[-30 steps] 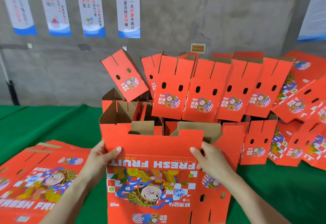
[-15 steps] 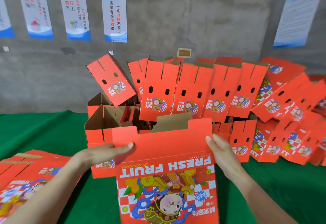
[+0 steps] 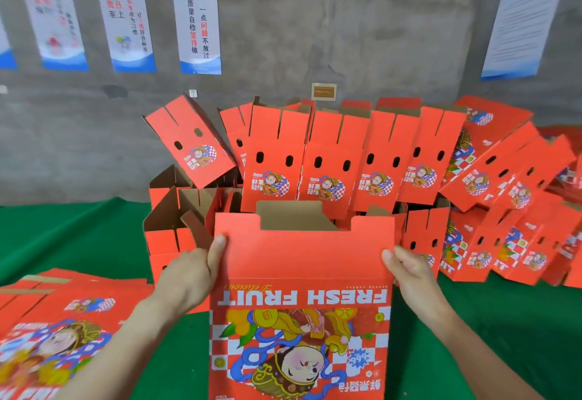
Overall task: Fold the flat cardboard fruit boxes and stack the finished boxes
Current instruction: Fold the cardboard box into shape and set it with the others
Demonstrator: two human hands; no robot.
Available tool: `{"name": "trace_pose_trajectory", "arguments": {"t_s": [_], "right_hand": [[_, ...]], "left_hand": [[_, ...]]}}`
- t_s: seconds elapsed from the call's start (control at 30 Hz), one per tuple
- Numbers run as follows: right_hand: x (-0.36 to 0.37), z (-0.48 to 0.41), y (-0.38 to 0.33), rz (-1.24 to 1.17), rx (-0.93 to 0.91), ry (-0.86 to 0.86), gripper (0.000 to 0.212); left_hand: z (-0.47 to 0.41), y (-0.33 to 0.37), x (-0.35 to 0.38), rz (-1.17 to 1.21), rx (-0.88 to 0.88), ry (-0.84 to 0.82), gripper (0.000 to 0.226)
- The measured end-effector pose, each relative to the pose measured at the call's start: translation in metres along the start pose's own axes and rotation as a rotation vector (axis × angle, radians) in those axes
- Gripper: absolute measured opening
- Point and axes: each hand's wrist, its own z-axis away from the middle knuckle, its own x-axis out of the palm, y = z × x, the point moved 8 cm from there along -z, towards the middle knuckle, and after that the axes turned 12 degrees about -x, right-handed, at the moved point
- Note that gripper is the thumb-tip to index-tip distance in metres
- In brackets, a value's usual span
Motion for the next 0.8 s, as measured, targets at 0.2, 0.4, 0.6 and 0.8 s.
{"name": "trace_pose_trajectory", "arguments": {"t_s": [0.2,0.4,0.6,0.8], "right_hand": [[0.003,0.004,0.007,0.121,-0.037,-0.070,0.037],[-0.001,0.011,0.003,0.354,-0.105,0.042,0.053],[-0.003,0.012,0.004,0.468,-0.089,0.087,0.054],[-0.004,0.012,0.011,0.517,-0.030,0.053,0.040]], "left_hand": [[0.025,-0.011,0.014,0.236,-0.059,0.054,0.059],[0.046,-0.013,0.019,0.222,-0.065,0.182,0.037],[0.054,-0.011,0.022,0.200,-0.147,0.160,0.045],[0.055,-0.007,0.021,0.141,-0.149,0.127,0.041]]}}
